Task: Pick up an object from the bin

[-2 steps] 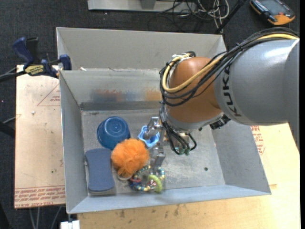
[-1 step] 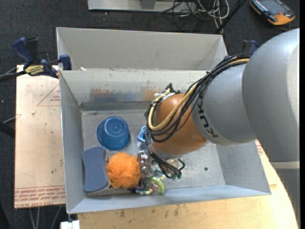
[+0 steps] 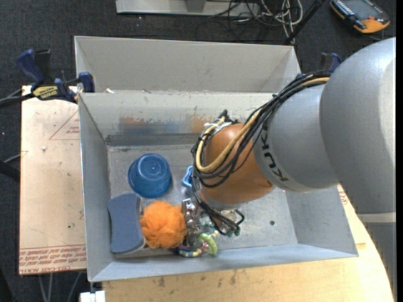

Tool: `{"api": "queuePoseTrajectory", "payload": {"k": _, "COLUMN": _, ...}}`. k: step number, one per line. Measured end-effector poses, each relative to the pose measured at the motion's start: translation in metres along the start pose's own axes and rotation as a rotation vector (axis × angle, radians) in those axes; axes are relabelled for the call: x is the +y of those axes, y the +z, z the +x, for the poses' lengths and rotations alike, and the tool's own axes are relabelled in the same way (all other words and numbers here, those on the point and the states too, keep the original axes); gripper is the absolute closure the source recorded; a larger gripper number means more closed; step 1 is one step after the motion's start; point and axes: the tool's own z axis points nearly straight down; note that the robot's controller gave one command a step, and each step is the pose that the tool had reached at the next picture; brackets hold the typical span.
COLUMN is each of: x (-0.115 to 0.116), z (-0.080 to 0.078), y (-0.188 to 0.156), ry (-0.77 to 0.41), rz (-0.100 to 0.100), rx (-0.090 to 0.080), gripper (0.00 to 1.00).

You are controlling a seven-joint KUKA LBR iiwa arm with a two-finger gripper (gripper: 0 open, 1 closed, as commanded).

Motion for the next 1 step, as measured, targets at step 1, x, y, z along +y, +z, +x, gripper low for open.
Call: {"api": "queuePoseTrajectory", "payload": {"k": 1, "x": -0.0051, "z": 0.0005, "y": -0.141, "ry": 0.023, "rz": -0.002, "rx": 0.017, "gripper": 1.0}}
